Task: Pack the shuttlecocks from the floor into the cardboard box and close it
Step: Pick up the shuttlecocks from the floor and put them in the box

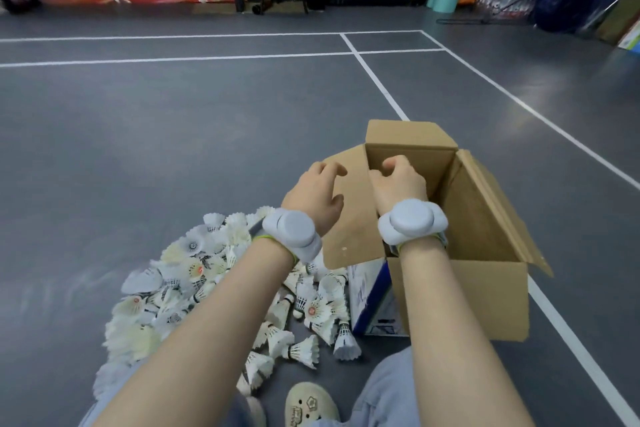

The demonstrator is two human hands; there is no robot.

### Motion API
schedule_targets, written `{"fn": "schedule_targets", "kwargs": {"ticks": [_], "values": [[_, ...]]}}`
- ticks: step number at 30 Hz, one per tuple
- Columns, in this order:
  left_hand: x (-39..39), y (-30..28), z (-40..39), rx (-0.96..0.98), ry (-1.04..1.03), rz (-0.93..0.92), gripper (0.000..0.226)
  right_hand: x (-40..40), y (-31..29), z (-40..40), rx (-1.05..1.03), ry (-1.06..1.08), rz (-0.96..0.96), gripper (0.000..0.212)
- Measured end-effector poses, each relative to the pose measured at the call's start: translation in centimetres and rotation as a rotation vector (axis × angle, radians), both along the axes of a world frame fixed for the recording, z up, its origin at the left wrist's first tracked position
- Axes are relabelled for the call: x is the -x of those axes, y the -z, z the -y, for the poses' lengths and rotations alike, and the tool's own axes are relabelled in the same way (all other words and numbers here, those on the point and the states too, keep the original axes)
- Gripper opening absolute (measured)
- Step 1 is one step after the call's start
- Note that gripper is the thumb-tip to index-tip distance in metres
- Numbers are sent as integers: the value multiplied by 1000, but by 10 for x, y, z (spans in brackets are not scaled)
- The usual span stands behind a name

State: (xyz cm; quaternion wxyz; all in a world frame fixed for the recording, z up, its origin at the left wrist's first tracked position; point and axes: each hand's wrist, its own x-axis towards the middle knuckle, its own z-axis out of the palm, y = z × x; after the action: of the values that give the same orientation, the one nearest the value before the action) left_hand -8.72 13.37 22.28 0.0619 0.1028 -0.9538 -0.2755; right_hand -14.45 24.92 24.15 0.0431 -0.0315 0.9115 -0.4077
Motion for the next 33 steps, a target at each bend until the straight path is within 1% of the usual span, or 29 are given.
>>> {"fn": "schedule_targets", "kwargs": {"ticks": [2,4,5,8,9,11,14,15,16,18,20,21,23,25,29,33], "values": [[-6,4,11,11,-31,25,41,-3,8,18,77,-58,47,28],[-20,18,33,0,-83,55,41,-12,27,50,151,-127,156,22],[-26,26,43,-8,-103,73,41,-16,35,63,147,-162,205,20],[-50,60,69,-36,-172,171,42,-22,67,94,-7,-285,283,26],[-58,73,78,-31,-200,237,42,-25,80,105,-63,-324,301,24],[-73,102,93,9,-243,381,44,-32,110,125,-142,-418,349,12],[-85,146,102,-1,-280,578,45,-48,168,141,-268,-528,492,18],[-87,162,102,-32,-289,627,48,-51,190,141,-317,-563,563,25],[-90,176,98,-67,-295,672,50,-53,210,138,-361,-574,617,34],[-102,203,89,-147,-296,749,56,-58,238,126,-348,-515,685,42],[-115,234,81,-198,-292,824,60,-59,273,112,-352,-420,704,41],[-120,248,79,-189,-292,869,62,-59,287,107,-382,-403,717,40],[-126,272,77,-157,-283,965,68,-59,308,97,-454,-422,775,39],[-127,293,73,-139,-295,1035,72,-64,323,92,-495,-465,777,40],[-129,330,66,-121,-377,992,71,-86,341,86,-555,-497,711,46],[-129,350,66,-88,-344,925,82,-98,351,83,-529,-523,611,46]]}}
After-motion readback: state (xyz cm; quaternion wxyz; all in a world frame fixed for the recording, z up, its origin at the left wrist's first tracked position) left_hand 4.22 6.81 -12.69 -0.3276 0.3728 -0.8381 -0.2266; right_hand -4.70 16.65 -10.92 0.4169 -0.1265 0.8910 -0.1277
